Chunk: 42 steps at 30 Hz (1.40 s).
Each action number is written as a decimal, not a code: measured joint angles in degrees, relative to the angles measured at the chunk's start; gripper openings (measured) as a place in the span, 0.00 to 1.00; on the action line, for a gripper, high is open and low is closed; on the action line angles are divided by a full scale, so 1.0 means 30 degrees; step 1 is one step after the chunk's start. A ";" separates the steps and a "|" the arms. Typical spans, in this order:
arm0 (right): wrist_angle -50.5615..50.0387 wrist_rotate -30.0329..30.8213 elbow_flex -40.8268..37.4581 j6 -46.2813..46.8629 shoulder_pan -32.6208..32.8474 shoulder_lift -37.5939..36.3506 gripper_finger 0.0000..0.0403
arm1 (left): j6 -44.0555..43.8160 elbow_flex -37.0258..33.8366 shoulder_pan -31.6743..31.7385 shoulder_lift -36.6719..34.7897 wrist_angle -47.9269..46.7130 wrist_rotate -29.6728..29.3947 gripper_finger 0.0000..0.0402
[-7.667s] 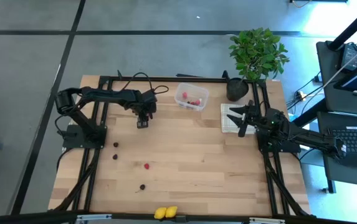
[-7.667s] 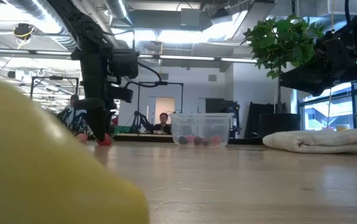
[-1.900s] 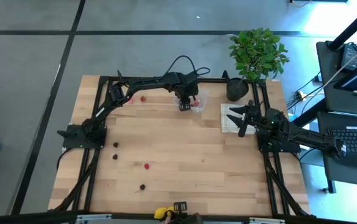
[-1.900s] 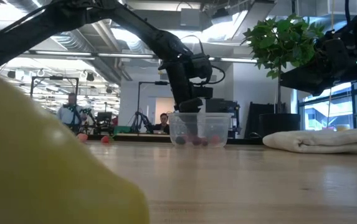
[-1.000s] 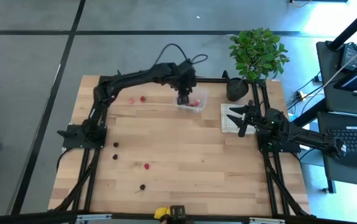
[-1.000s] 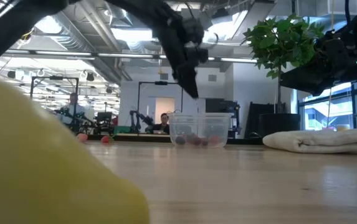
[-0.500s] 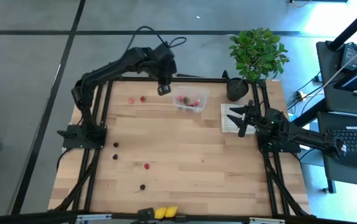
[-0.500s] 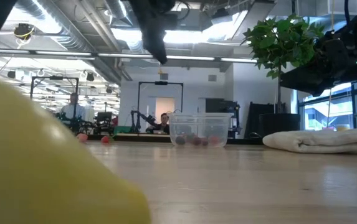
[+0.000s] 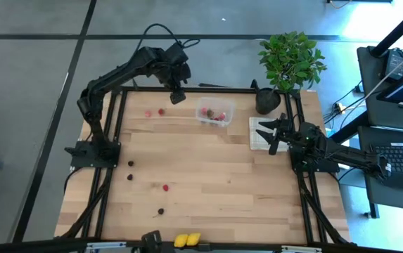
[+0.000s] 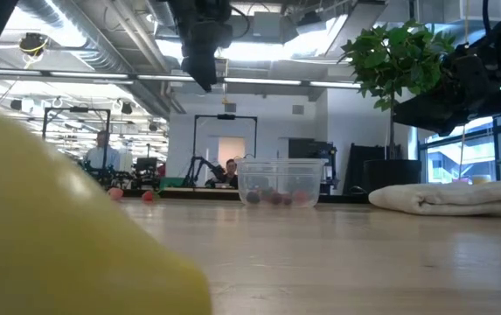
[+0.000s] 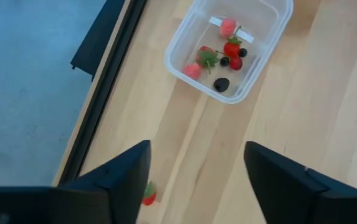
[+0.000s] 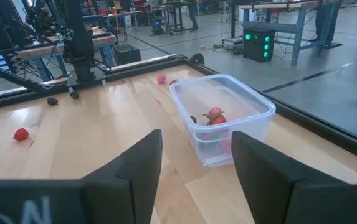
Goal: Pick and placing Produce into tupperware
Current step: Put the strawberry into the transparent container
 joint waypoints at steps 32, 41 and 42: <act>-0.0005 -0.0024 0.0000 0.0040 0.0004 0.0464 0.48 | 0.0536 -1.3578 0.2578 -0.4659 0.8690 -0.2887 0.71; 0.0011 -0.0016 0.0000 0.0084 0.0002 0.0627 0.48 | 0.0573 -1.8606 0.3230 -0.6674 1.3741 -0.1141 0.71; 0.0011 -0.0016 0.0000 0.0092 0.0004 0.0642 0.48 | 0.0609 -1.8960 0.3304 -0.6674 1.3987 -0.0819 0.71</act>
